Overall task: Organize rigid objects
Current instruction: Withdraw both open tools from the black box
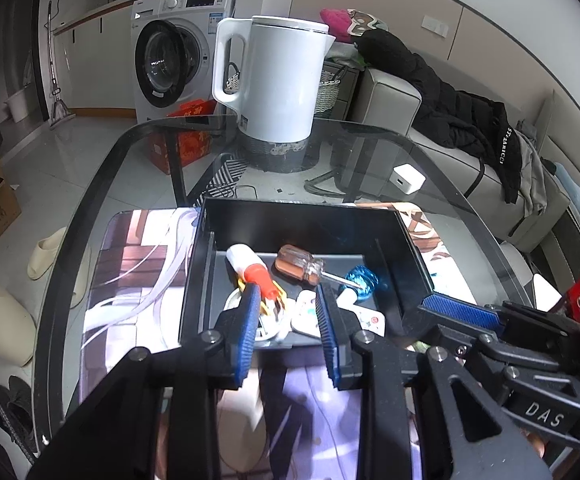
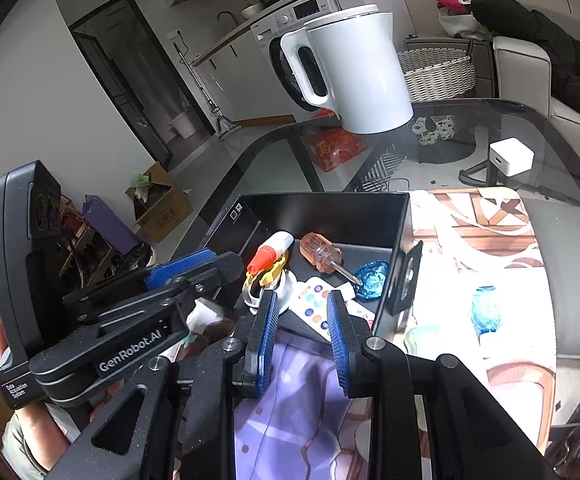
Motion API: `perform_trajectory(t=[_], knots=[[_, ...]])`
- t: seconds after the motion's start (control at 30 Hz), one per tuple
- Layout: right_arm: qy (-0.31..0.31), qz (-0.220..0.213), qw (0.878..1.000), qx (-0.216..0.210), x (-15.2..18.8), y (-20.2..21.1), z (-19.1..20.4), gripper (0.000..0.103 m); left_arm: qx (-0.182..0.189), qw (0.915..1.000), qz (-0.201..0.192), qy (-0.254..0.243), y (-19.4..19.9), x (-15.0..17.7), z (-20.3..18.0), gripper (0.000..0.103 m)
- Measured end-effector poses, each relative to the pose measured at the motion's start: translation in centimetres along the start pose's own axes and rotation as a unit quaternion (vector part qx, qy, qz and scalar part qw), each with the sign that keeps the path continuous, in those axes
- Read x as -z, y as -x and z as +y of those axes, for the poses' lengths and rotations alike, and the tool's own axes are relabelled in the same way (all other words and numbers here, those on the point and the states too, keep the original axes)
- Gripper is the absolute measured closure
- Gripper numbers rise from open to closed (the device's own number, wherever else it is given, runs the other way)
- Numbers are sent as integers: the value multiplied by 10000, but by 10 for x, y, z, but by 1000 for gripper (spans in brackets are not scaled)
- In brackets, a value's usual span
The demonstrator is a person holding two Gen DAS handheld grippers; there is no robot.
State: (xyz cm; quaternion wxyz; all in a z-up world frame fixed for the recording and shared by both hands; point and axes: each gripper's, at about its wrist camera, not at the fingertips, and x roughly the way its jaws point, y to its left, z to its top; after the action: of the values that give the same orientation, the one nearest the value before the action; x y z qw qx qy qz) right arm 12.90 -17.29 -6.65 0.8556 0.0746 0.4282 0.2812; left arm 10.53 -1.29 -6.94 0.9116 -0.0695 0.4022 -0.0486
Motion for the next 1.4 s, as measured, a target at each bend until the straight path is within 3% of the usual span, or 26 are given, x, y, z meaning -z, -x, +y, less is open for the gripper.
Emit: perform_trajectory(t=[0.7,1.4], knots=[[-229,221,9995,88,28,29,-22,77,61,9994,210,-251,22,29,-21,75],[-233,556,9981,116,34,23,-29,77,54,9976,637,-273,5,41,-30,74]])
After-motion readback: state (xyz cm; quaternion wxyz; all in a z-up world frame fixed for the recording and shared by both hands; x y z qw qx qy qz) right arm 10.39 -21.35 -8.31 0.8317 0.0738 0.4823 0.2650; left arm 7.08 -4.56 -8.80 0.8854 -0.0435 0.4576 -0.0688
